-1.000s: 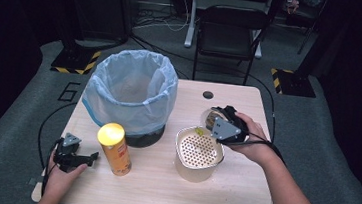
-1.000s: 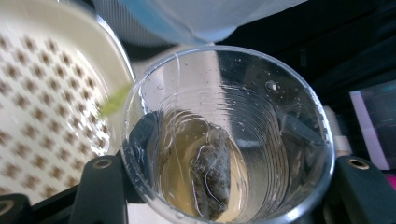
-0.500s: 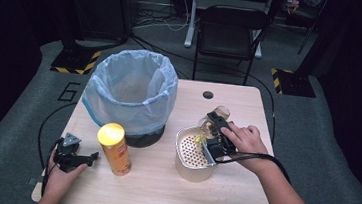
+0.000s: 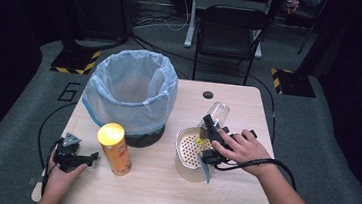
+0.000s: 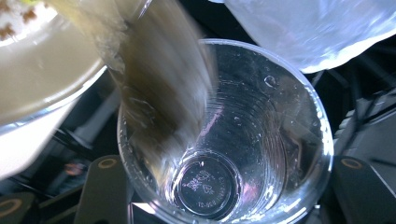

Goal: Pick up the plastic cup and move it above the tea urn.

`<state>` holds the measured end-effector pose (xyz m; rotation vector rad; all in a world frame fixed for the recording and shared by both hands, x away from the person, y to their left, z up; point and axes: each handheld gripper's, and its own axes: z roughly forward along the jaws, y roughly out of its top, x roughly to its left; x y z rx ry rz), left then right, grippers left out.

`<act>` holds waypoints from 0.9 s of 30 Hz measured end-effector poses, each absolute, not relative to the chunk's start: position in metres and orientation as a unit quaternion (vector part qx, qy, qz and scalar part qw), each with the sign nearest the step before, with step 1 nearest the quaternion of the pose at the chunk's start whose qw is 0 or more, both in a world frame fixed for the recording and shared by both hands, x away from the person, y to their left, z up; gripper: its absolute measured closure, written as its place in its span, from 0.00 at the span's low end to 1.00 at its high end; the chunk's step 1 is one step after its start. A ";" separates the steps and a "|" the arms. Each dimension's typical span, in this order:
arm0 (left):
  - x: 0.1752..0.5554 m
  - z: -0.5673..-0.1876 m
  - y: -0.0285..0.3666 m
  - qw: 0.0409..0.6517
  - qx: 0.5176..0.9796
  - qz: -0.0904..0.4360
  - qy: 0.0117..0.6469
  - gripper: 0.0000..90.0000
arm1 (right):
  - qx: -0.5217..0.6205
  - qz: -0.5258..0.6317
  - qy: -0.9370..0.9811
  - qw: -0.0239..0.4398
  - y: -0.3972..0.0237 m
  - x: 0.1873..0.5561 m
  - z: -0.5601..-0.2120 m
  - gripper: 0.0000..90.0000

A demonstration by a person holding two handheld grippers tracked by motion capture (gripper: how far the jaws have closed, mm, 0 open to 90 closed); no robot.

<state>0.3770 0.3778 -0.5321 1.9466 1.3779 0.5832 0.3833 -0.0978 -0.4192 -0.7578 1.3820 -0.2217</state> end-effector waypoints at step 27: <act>0.377 -0.532 0.378 0.337 0.746 0.224 0.529 0.08 | -0.343 -0.069 0.611 0.710 -0.096 0.373 -0.423 0.45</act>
